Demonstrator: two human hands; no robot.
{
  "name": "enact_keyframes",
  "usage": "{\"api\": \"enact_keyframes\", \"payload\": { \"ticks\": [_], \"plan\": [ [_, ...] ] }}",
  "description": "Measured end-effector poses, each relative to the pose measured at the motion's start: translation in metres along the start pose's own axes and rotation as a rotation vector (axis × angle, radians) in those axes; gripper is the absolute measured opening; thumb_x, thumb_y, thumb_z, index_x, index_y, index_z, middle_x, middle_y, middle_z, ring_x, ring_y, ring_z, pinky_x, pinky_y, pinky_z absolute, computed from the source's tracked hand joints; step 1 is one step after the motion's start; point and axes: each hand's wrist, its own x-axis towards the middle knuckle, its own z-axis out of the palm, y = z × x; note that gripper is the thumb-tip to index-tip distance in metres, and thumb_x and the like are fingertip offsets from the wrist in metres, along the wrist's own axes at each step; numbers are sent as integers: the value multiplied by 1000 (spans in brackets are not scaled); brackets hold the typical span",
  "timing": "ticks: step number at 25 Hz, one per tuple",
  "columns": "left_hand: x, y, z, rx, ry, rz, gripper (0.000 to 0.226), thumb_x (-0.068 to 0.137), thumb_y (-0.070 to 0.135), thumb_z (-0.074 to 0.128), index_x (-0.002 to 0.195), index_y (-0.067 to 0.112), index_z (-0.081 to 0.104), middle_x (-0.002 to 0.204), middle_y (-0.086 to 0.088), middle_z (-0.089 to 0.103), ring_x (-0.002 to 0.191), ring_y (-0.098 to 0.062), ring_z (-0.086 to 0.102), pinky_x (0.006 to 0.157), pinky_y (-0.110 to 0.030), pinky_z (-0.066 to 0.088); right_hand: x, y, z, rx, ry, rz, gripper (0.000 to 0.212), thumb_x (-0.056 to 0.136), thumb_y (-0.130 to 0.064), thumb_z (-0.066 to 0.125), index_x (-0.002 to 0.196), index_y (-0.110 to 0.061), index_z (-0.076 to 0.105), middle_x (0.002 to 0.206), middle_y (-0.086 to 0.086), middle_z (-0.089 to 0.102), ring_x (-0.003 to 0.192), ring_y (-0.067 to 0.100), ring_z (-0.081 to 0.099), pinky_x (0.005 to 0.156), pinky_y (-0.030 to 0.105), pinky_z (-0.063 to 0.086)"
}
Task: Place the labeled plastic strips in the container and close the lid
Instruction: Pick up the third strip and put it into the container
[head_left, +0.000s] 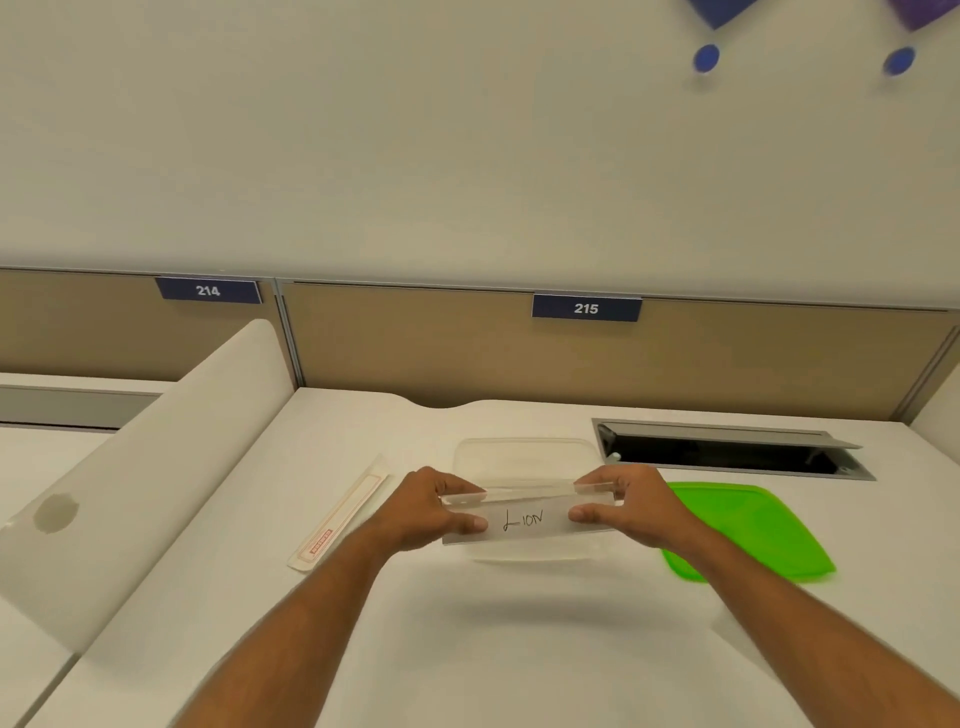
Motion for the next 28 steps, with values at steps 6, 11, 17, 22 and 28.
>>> {"api": "enact_keyframes", "payload": {
  "ticks": [6, 11, 17, 22, 28],
  "plan": [
    [51, 9, 5, 307, 41, 38, 49, 71, 34, 84, 118, 26, 72, 120, 6, 71, 103, -8, 65, 81, -17, 51, 38, 3, -12, -266, -42, 45, 57, 65, -57, 81, 114, -30, 70, 117, -3, 69, 107, 14, 61, 91, 29, 50],
    [90, 8, 13, 512, 21, 30, 55, 76, 38, 81, 128, 26, 65, 130, 2, 65, 124, -15, 54, 103, -28, 44, 69, 3, -10, -646, -162, 15, 59, 78, -57, 70, 127, -26, 62, 122, 5, 65, 112, 26, 61, 95, 35, 48],
    [121, -2, 29, 675, -41, -10, 56, 83, 35, 76, 135, 25, 58, 137, -4, 57, 126, -23, 53, 104, -38, 45, 96, 18, 6, -918, -265, -41, 30, 85, -43, 65, 98, -17, 61, 96, 9, 68, 94, 31, 63, 70, 36, 49],
    [138, -8, 41, 850, -86, 5, 52, 84, 31, 74, 132, 19, 60, 133, -6, 60, 122, -26, 56, 98, -38, 48, 109, 36, 21, -974, -289, -68, 26, 86, -39, 66, 95, -15, 60, 99, 9, 68, 96, 32, 63, 65, 34, 39],
    [144, -16, 53, 1003, -140, -34, 41, 85, 23, 71, 123, 12, 60, 121, -10, 62, 108, -31, 62, 87, -39, 51, 115, 47, 41, -994, -334, -44, 25, 89, -32, 64, 102, -12, 58, 106, 13, 64, 100, 32, 61, 68, 34, 37]
  ]
}}
